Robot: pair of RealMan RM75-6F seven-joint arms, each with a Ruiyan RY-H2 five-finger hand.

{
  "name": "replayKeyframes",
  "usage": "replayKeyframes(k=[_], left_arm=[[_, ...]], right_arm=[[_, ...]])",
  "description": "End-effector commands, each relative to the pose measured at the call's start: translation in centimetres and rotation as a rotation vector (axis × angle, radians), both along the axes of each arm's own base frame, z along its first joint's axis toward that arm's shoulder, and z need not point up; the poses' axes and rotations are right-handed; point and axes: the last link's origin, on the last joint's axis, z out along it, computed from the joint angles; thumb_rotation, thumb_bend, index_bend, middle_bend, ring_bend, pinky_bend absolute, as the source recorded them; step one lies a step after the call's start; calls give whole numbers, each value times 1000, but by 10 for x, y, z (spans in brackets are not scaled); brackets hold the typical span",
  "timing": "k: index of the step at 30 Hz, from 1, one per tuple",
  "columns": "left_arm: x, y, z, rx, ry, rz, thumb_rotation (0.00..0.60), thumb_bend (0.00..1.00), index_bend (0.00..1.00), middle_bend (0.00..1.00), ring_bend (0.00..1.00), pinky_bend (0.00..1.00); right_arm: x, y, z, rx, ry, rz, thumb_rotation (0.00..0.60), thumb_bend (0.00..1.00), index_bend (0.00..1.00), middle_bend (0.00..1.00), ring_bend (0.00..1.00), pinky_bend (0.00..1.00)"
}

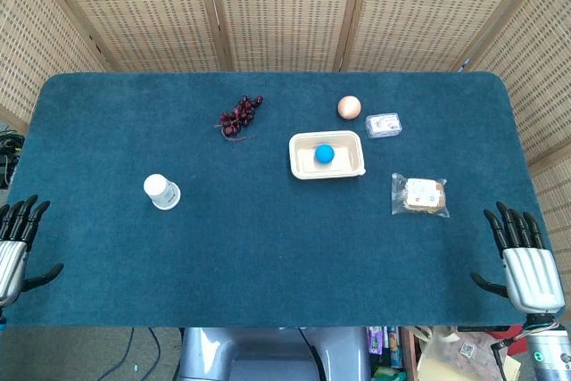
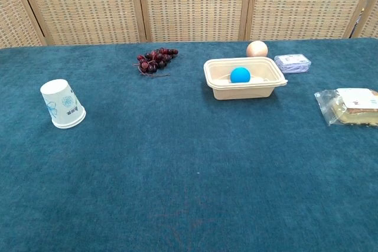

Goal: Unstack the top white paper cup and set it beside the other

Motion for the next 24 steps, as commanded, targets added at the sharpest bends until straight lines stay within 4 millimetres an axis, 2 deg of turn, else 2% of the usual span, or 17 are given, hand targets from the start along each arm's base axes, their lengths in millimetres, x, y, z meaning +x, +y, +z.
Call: replayKeyframes(k=[1,24], left_arm=[[1,0,0,-1,1,-3,600,186,0,0,0,0],[7,3,-6,-9,-1,-22,600,187,0,0,0,0]], right_arm=[[0,0,0,-1,0,0,600,34,0,0,0,0],[-1,1,0,-1,-5,1,600,35,0,0,0,0]])
